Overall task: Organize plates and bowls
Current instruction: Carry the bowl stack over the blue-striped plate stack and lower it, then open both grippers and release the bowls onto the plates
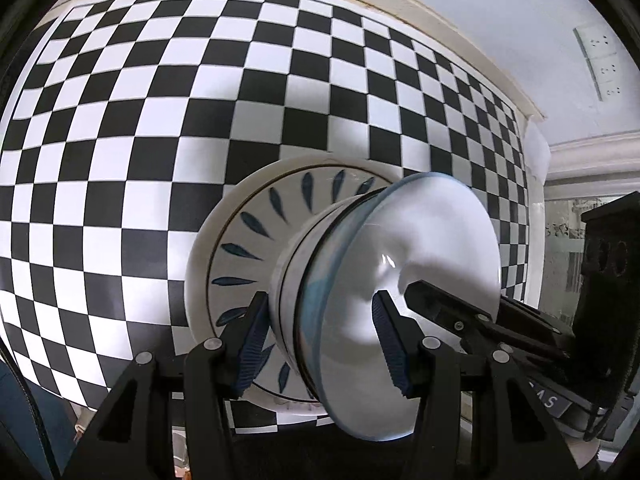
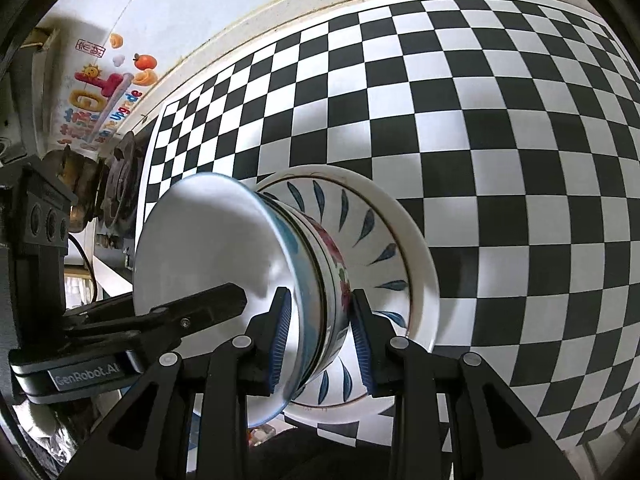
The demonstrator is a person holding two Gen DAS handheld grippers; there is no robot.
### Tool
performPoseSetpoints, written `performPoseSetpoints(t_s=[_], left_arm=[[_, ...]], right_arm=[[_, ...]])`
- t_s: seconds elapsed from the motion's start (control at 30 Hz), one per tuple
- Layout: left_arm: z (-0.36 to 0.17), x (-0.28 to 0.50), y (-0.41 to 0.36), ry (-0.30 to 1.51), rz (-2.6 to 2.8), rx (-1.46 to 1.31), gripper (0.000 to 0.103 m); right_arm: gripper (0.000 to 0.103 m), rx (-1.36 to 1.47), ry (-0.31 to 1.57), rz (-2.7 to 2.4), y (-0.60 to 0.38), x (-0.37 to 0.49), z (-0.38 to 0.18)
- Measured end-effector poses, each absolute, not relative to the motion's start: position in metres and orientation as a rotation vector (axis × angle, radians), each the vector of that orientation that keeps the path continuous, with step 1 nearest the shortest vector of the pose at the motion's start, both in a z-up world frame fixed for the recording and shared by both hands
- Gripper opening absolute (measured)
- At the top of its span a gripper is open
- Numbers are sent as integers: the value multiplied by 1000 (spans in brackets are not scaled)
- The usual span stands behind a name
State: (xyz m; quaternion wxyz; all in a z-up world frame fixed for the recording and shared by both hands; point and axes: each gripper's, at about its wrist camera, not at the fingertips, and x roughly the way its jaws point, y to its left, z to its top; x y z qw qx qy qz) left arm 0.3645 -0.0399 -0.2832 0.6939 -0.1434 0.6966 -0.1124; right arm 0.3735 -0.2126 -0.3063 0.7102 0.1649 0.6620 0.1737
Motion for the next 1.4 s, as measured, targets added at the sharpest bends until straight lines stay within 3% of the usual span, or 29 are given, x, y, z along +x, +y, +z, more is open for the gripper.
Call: performPoseSetpoints(t_s=[0.87, 1.4], left_arm=[[-294, 355, -34, 1573, -231, -310, 48], [-246, 339, -21, 1442, -173, -243, 48]], right_arm=[[32, 308, 1476, 368, -197, 372, -309], [32, 251, 1390, 326, -198, 364, -272]])
